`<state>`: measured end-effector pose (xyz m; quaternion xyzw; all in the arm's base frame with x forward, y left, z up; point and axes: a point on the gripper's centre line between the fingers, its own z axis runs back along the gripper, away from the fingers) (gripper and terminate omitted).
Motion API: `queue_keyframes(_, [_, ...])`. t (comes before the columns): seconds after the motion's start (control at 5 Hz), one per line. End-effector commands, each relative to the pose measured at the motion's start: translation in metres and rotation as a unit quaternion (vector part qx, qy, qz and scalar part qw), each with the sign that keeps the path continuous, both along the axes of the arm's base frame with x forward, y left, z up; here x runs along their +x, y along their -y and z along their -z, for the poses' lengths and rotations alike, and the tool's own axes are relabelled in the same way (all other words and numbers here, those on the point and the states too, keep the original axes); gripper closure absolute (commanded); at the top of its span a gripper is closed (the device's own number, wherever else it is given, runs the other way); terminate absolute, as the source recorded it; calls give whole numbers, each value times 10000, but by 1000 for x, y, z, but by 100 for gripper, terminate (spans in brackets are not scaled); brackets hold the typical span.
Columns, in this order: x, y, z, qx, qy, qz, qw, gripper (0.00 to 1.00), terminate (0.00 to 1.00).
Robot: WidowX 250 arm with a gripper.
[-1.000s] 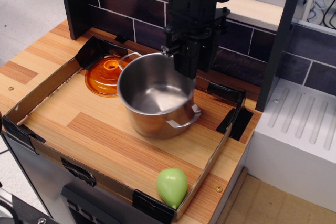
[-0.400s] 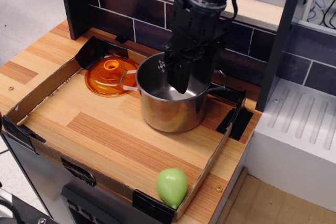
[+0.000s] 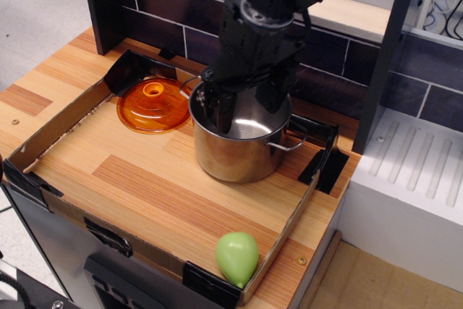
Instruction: Upright metal pot
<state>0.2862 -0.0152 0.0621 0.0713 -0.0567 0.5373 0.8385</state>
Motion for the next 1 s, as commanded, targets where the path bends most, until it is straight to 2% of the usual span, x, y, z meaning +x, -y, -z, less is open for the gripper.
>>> queue_keyframes(0.0, [10,-4,-40,-161,464,-30,9988,0,0])
queue_keyframes(0.2, [9,-6,-68,-366,580,-86,9976,0,0])
queue_keyframes(0.4, [4,-12,-99,-547,864,-36,9947,0,0])
queue_keyframes(0.6, [2,-19,-112,-873,694,83,9937,0,0])
queue_keyframes(0.8, [2,-19,-112,-873,694,83,9937,0,100])
